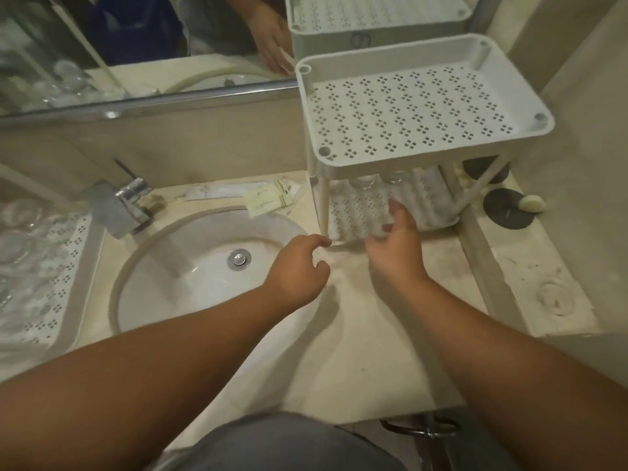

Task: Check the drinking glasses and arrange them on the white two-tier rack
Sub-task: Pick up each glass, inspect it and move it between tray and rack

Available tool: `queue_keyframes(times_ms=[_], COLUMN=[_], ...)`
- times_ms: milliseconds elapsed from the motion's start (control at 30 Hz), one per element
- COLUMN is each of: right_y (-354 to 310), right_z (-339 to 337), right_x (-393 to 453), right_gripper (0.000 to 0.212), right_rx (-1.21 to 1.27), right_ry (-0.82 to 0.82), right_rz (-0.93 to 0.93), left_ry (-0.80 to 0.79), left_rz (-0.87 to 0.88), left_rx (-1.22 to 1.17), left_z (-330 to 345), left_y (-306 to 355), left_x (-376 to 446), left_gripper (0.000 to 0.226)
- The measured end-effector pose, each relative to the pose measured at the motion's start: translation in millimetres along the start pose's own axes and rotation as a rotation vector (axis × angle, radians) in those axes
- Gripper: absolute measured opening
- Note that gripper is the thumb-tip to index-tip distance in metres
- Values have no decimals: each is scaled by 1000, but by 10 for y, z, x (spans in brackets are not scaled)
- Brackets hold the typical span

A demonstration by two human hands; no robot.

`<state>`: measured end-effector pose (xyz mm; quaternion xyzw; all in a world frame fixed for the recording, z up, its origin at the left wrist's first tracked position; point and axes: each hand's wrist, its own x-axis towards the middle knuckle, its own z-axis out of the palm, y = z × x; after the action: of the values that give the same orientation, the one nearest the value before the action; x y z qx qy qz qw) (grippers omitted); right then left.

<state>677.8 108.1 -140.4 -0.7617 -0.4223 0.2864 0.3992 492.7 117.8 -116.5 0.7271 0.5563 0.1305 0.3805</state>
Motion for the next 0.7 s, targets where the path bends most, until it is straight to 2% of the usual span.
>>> queue_keyframes(times_ms=[133, 267, 433, 700], right_y=[-145, -358, -787, -1722], right_z=[148, 422, 849, 1729], right_x=[-417, -751, -990, -1252], right_gripper=[58, 48, 47, 48], right_rx=[-55, -32, -49, -12], right_ry=[-59, -150, -254, -363], right_rz=[-67, -104, -253, -445], left_ry=[94, 153, 279, 490], left_rz=[-74, -91, -96, -113], left_rx=[-133, -127, -162, -275], left_z=[-192, -429, -865, -1935], left_y=[-197, -475, -785, -1078], left_x=[-218, -443, -729, -1098], left_gripper=[38, 38, 37, 38])
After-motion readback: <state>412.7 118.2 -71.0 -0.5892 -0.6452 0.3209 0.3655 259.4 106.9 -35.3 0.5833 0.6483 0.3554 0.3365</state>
